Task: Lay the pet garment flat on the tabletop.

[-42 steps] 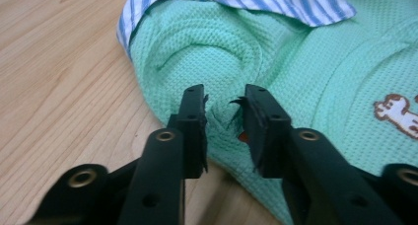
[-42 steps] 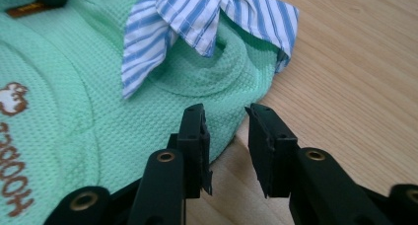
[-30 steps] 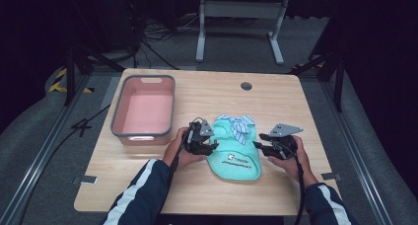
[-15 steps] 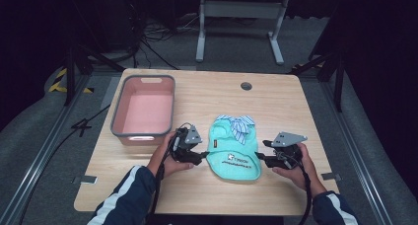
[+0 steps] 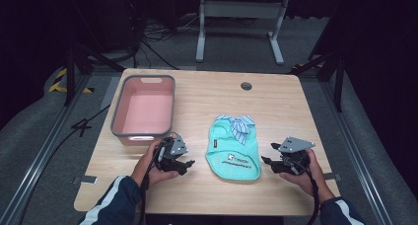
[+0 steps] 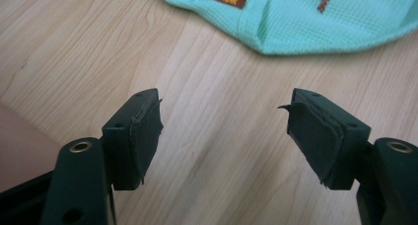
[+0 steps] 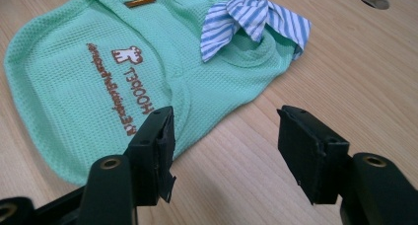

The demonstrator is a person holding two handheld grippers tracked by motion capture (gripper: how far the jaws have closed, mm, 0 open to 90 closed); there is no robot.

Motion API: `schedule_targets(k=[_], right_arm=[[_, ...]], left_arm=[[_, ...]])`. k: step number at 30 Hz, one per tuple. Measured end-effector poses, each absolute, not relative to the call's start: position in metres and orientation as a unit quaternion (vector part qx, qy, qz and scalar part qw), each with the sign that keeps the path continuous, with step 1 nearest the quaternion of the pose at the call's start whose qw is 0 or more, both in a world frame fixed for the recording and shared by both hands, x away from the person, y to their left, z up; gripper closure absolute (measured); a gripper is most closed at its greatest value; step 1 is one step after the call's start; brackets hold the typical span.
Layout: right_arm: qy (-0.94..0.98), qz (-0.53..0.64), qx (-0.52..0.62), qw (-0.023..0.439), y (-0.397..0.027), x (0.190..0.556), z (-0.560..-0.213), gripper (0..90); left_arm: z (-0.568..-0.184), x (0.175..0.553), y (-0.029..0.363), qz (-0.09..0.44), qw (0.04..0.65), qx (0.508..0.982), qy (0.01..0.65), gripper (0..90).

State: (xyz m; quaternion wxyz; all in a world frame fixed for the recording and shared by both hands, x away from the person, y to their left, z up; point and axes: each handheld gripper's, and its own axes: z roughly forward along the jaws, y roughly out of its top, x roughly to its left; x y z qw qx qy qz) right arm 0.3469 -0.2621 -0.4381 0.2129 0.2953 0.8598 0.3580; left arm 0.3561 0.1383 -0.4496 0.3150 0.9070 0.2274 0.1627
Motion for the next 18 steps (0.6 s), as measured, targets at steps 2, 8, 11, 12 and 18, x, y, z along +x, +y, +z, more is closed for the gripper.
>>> schedule_targets(k=[2,8,11,12,18], right_arm=[[0.858,0.358,0.298,0.214,-0.265,0.345,-0.438,39.4],[0.853,0.357,0.309,0.224,-0.272,0.341,-0.439,35.7],[0.851,0.357,0.311,0.227,-0.275,0.339,-0.440,34.8],[0.850,0.357,0.311,0.228,-0.277,0.338,-0.441,34.5],[0.849,0.352,0.318,0.234,-0.285,0.334,-0.444,33.5]], left_arm=[[-0.450,0.354,0.144,0.169,0.308,0.909,0.226,29.0],[-0.451,0.347,0.163,0.179,0.299,0.906,0.241,26.1],[-0.453,0.344,0.172,0.182,0.296,0.905,0.247,26.0],[-0.454,0.343,0.175,0.179,0.298,0.904,0.249,25.9],[-0.457,0.335,0.189,0.186,0.291,0.903,0.255,25.8]])
